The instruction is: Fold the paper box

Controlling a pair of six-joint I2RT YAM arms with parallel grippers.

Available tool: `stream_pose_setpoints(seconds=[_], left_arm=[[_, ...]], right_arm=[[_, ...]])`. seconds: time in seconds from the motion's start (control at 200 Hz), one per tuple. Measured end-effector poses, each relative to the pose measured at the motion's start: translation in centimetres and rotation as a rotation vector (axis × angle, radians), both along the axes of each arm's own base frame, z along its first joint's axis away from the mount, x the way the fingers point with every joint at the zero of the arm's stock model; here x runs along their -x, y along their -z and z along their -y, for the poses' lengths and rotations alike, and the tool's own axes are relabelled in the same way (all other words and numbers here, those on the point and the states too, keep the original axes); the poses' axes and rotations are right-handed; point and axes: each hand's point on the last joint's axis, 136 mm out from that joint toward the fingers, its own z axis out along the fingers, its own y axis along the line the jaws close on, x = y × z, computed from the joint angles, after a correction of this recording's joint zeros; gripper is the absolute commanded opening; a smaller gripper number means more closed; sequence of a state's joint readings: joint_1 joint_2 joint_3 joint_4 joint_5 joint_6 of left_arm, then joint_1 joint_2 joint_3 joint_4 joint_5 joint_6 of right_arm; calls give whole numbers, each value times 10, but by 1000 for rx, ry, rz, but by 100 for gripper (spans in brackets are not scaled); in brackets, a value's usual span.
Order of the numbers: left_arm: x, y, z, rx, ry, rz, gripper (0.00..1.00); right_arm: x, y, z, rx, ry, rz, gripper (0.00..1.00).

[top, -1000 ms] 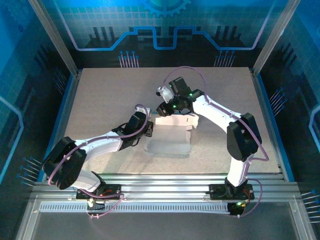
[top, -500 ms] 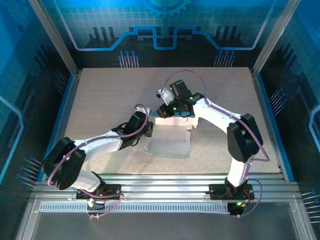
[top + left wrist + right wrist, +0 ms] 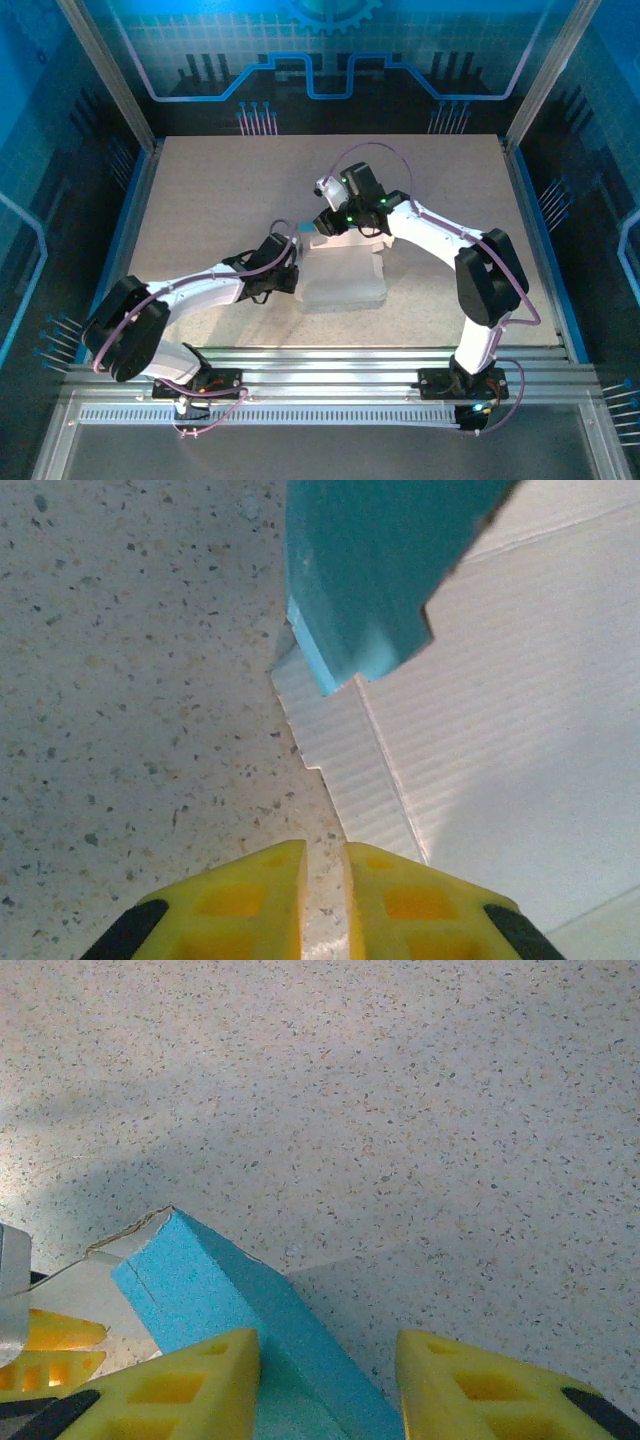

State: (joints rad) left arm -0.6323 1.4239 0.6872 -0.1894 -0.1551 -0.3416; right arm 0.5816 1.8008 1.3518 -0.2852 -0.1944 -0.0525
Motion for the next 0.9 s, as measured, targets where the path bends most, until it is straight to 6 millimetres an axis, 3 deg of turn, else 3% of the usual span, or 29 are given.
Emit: stream_pose_setpoints(seconds=[0.12,0.245,0.395,0.65,0.901], left_arm=[[3,-10,2,31,10,4,23],[1,-34,2,97,12,45,29],[-5,-55,-10,148,-25,83,31],[-16,-53,-36,186,-106,52,33],[-32,-42,-33,211,-79,56,35]], right_arm=[[0,0,0,-3,0,4,40],[0,0,0,-3,-1,5,40],[0,0,-1,-6,-1,9,40],[0,0,0,-7,-1,9,39],[0,-1,-1,-9,-1,13,39]])
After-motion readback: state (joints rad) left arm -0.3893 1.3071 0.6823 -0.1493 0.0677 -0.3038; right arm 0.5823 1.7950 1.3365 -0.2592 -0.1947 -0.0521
